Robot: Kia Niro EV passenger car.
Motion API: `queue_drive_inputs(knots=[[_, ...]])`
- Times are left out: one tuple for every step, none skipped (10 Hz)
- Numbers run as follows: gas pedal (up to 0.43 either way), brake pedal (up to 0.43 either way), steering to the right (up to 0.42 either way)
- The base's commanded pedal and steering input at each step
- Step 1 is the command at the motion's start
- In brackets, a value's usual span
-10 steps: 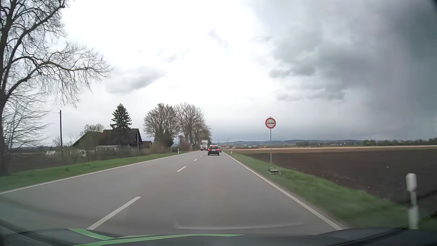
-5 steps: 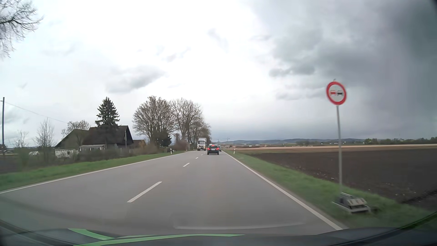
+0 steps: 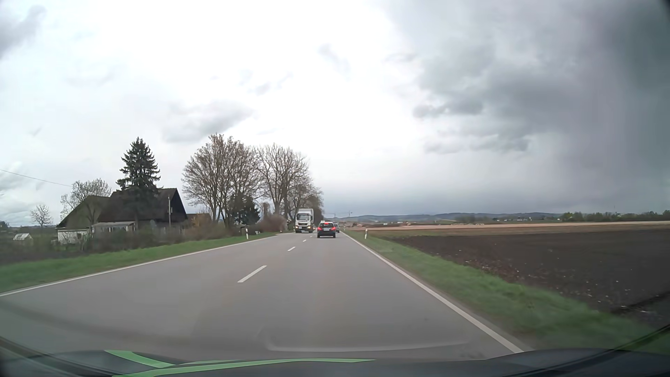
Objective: Follow the waypoints while adhering to traffic rules and regulations
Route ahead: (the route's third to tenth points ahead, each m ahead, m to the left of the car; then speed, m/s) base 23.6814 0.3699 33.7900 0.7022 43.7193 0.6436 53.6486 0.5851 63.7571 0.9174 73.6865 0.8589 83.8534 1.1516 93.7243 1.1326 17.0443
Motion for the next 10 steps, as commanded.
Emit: queue_drive_inputs(knots=[[0.000,0.000,-0.002],[0.000,0.000,-0.002],[0.000,0.000,-0.002],[0.000,0.000,-0.001],[0.000,0.000,-0.001],[0.000,0.000,-0.002],[0.000,0.000,-0.002],[0.000,0.000,-0.002],[0.000,0.000,-0.002],[0.000,0.000,-0.002]])
